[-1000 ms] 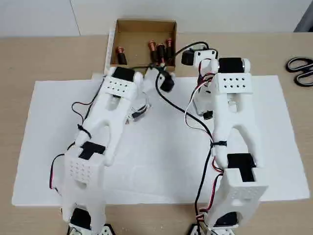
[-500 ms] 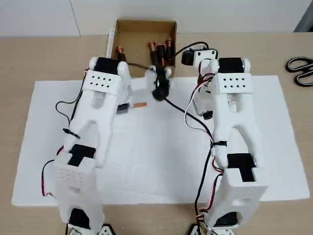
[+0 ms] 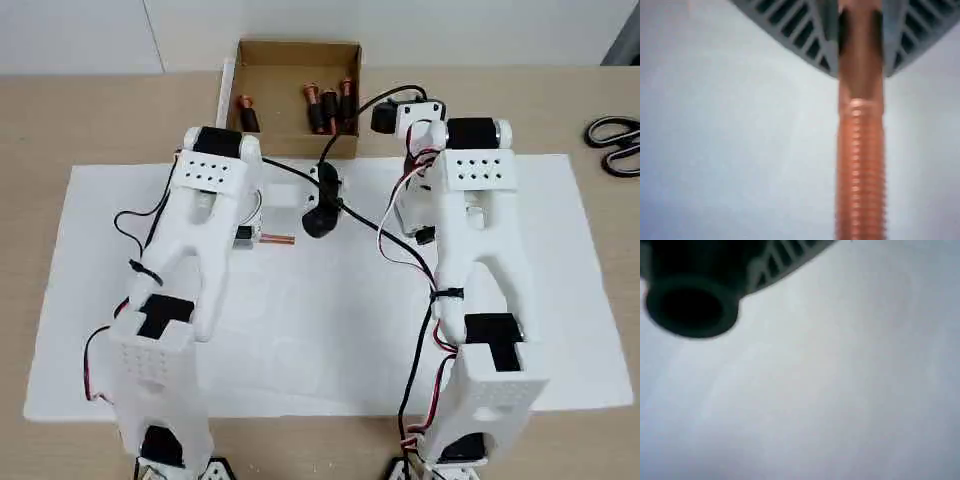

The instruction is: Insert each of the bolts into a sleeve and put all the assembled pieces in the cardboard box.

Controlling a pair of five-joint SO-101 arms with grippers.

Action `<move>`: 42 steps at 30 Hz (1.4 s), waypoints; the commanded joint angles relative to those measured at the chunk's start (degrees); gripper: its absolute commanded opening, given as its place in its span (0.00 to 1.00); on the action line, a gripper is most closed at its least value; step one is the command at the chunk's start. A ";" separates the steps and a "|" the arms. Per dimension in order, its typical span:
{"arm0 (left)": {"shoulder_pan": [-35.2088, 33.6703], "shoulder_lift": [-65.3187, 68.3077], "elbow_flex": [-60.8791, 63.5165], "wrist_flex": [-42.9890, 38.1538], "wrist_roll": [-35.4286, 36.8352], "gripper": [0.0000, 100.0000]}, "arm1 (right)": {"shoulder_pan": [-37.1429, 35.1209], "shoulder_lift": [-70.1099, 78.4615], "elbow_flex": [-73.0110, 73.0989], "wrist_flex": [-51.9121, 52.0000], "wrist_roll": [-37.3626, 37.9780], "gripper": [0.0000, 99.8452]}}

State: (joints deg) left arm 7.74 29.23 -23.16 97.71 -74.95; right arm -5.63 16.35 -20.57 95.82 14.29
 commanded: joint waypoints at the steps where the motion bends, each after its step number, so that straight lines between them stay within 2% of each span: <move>1: -0.26 -0.88 -0.48 -0.97 -3.08 0.06 | 0.22 -3.47 -0.18 -0.04 -0.53 0.03; 11: -0.26 0.53 -2.15 -6.42 4.75 0.12 | 0.22 -3.47 -0.18 -0.04 -0.53 0.03; 16: -0.70 0.53 -10.59 -6.24 15.30 0.12 | 0.22 -3.47 -0.18 -0.04 -0.53 0.03; 19: -1.85 0.53 -16.22 -6.24 26.99 0.12 | 0.22 -3.47 -0.18 -0.04 -0.53 0.03; 24: -4.31 0.62 -23.25 -5.10 55.91 0.12 | 0.22 -3.47 -0.18 -0.57 -0.53 0.03; 27: -4.48 0.53 -26.07 -0.18 69.45 0.12 | 0.13 -3.47 -0.18 -0.75 -0.53 0.03; 29: -4.48 0.53 -28.26 2.90 75.34 0.12 | 0.04 -3.47 -0.18 -0.84 -0.53 0.03; 36: -5.01 -2.81 -30.20 2.64 90.64 0.11 | 0.04 -3.47 -0.18 -0.66 -0.53 0.03; 39: -4.75 -5.63 -28.53 2.64 101.63 0.12 | 0.04 -3.56 -0.18 -0.48 -0.53 0.03; 42: -5.01 -7.91 -21.67 2.64 115.43 0.12 | 0.13 -3.56 -0.18 -0.40 -0.53 0.03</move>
State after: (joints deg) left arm 2.90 26.15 -48.40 99.30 28.26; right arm -5.63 16.35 -20.57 95.65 14.29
